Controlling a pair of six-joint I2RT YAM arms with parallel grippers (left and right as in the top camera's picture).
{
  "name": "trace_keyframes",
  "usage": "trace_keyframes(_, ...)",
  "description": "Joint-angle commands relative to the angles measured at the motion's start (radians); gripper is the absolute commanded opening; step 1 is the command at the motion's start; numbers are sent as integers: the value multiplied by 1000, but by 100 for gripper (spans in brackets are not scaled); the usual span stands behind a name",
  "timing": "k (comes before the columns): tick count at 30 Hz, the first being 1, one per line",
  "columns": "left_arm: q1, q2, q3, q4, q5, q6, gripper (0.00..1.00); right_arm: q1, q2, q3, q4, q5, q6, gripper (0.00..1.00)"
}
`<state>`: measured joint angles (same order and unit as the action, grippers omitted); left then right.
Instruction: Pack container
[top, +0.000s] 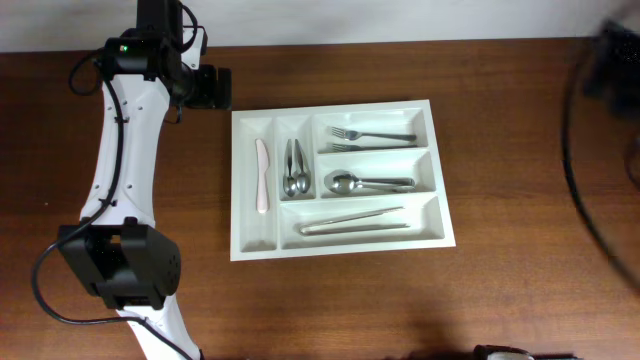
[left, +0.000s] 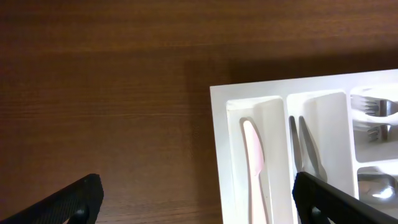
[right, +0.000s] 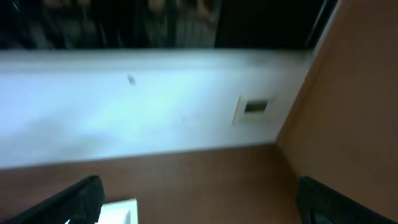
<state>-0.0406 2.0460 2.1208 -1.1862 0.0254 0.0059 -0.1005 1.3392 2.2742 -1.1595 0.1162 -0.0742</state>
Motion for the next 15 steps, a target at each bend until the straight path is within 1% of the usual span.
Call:
trace_keyframes(1,0,-32,17,-1,-4,-10,99,38,-83,-61,-5,12,12,98)
trace_keyframes(4,0,-32,17,-1,-4,-10,99,59,-222,-164,-4,12,12,99)
trace_keyframes(6,0,-32,17,-1,-4,-10,99,61,-323,-262,48,30,-3,99)
trace_keyframes(8,0,-32,17,-1,-4,-10,99,61,-435,-385,159,24,-3,99)
trace_keyframes(11,0,-32,17,-1,-4,-10,99,61,-625,-620,354,24,-2,99)
trace_keyframes(15,0,-32,17,-1,-4,-10,99,61,-884,-1006,652,24,6,99)
